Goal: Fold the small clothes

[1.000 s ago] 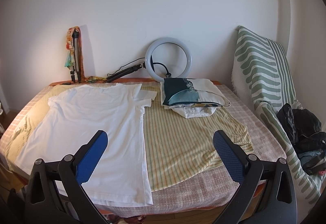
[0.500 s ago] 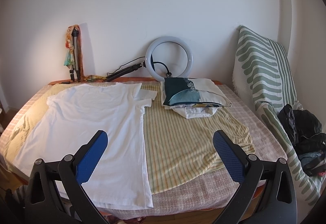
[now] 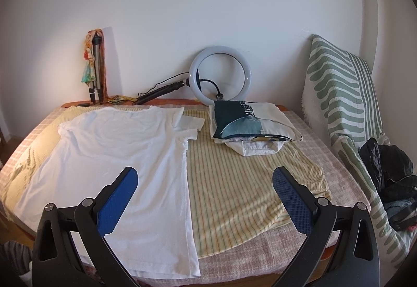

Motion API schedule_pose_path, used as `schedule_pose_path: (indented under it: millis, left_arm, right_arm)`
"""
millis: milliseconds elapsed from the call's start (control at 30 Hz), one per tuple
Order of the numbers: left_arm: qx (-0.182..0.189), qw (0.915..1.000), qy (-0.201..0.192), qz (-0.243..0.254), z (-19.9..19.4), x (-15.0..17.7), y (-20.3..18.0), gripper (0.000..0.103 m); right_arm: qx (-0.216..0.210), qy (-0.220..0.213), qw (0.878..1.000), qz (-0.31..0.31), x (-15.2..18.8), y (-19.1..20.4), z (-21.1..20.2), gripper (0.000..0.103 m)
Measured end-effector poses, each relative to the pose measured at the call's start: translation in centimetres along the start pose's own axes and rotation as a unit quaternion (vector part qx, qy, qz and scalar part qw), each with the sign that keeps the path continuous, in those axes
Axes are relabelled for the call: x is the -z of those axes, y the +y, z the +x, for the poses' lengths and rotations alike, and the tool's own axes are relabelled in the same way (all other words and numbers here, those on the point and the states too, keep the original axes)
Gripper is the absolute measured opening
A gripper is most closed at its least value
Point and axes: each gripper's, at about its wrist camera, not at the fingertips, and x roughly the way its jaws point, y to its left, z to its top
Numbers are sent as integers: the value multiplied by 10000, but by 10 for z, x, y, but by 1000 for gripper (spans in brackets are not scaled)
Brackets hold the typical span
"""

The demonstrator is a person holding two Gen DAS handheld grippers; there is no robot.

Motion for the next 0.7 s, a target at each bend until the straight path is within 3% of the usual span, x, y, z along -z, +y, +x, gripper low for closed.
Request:
schedule_pose_path:
  millis: [433, 700]
  left_arm:
    - [-136, 9991, 300, -253, 28, 13, 25, 103]
    - [-96, 9979, 472, -434, 45, 21, 42, 103]
  right_arm:
    - [-129, -67, 9998, -156, -18, 16, 26, 103]
    - [28, -152, 9991, -385, -31, 15, 48, 103]
